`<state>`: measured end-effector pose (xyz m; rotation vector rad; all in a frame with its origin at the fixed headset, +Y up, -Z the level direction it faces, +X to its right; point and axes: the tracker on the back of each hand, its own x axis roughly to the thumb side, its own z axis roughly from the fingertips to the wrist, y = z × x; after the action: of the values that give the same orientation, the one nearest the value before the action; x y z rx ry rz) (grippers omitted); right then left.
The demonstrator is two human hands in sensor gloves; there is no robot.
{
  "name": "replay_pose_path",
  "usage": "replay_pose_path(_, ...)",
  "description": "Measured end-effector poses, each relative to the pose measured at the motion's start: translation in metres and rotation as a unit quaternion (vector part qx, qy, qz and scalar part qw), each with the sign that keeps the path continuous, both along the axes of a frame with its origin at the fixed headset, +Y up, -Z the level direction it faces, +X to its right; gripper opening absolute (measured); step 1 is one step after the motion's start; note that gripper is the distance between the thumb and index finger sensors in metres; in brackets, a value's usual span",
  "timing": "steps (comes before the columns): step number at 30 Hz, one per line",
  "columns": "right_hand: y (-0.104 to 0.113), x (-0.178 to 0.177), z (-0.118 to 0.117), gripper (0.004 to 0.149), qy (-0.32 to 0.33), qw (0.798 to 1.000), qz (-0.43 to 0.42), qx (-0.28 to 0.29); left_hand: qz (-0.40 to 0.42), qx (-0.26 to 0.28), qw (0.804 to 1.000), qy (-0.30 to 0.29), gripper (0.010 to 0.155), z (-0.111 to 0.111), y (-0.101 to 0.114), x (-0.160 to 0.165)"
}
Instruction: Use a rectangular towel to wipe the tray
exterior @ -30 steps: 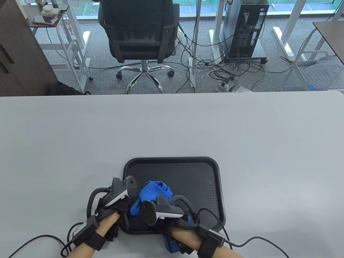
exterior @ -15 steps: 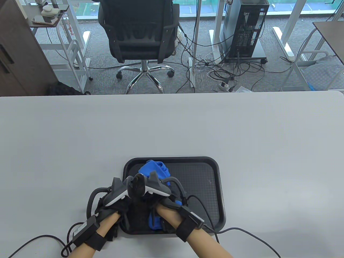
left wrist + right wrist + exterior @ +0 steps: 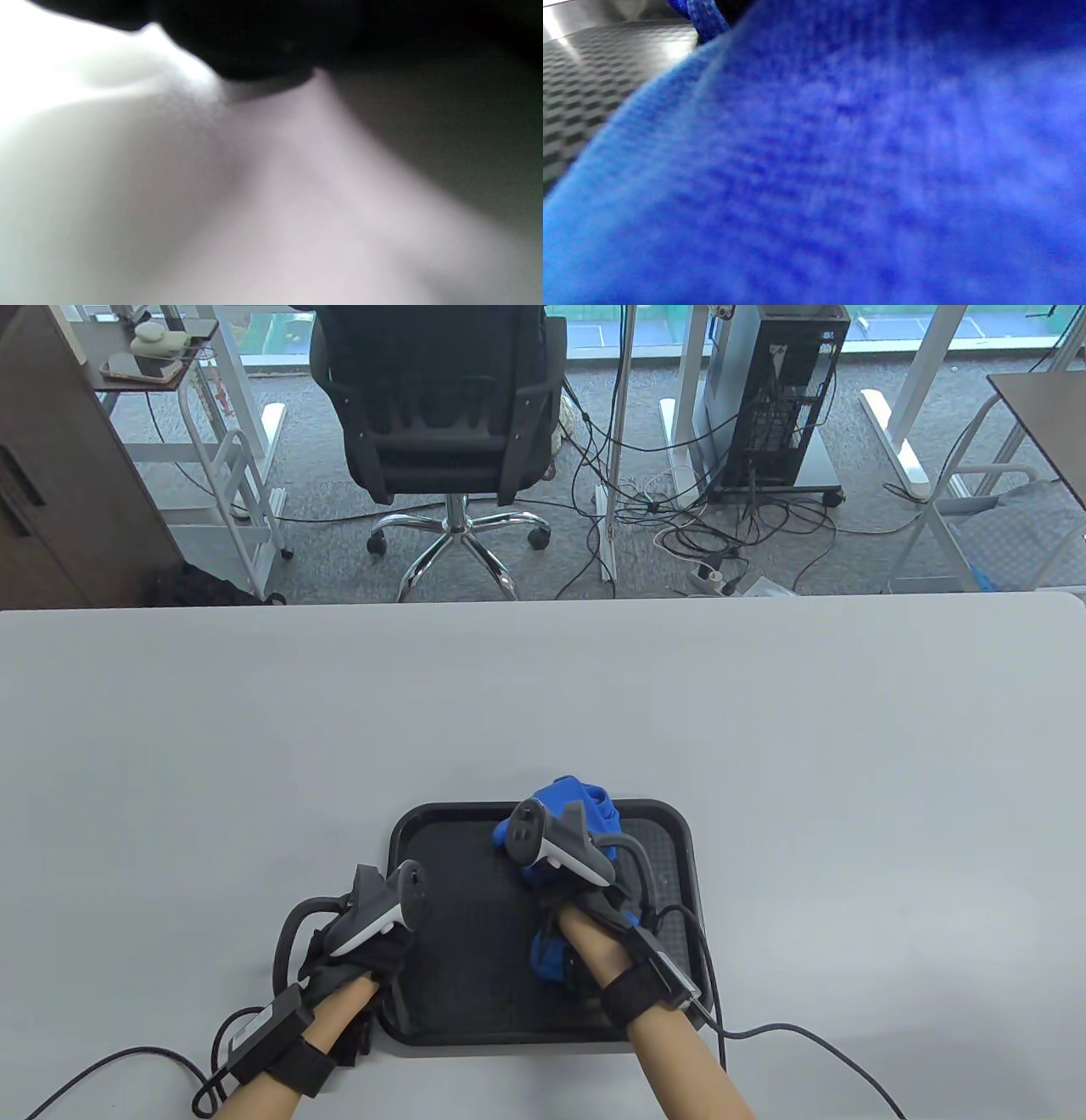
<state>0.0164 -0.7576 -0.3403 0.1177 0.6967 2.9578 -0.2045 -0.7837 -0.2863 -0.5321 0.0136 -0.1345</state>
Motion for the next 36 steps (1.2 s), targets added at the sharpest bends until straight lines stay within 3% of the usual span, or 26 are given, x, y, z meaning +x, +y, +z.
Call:
replay_pose_path(13, 0.002, 0.055, 0.002, 0.054, -0.047, 0.999, -0.014, -0.015, 0.002, 0.001, 1.000, 0.000, 0.071, 0.000, 0.000, 0.000)
replay_pose_path(30, 0.001, 0.059, 0.002, 0.054, -0.027, 0.999, -0.016, 0.003, 0.003, 0.002, 1.000, 0.000, 0.071, 0.000, 0.000, -0.001)
replay_pose_path(36, 0.020, 0.076, 0.001, 0.055, -0.040, 0.996, -0.082, 0.009, 0.003, 0.002, 1.000, -0.001, 0.071, 0.000, 0.000, -0.001)
